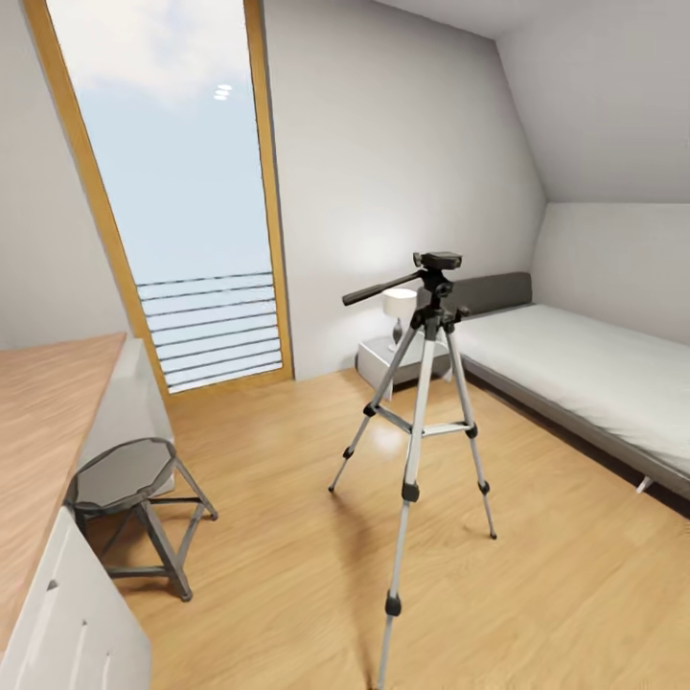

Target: Attach the digital camera to the camera tripod in the bedroom.

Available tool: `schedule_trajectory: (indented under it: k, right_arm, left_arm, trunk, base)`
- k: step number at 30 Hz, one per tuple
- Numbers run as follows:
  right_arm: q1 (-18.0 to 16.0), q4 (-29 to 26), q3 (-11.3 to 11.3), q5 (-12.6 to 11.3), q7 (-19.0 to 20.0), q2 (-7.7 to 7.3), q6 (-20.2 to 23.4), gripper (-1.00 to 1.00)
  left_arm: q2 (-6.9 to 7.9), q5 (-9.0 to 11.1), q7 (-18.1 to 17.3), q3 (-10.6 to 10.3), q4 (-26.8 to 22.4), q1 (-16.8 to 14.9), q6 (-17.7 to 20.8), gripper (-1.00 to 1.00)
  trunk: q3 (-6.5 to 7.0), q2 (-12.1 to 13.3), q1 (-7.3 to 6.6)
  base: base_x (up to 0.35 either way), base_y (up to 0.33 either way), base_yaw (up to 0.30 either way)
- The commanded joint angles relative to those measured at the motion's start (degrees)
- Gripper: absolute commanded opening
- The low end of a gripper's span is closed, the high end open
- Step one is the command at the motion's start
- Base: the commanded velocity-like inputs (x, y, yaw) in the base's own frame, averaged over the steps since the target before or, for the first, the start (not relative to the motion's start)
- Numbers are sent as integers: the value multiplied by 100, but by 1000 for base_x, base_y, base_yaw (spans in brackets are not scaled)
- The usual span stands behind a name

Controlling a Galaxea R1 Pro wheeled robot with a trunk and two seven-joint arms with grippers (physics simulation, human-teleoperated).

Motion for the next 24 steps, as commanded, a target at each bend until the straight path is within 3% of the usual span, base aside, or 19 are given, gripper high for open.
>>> schedule_trajectory:
  k: [1,24]
  right_arm:
    - [-4,7,7,-1,0,0,-20,100]
    - [-4,7,12,-20,-1,1,-47,100]
  left_arm:
    - [0,2,0,0,-10,4,-7,100]
    - [-4,2,-18,0,-12,4,2,100]
  trunk:
    - [-9,-2,0]
    - [-105,-2,0]
  base:
    - [2,0,-233]
    - [0,0,-238]
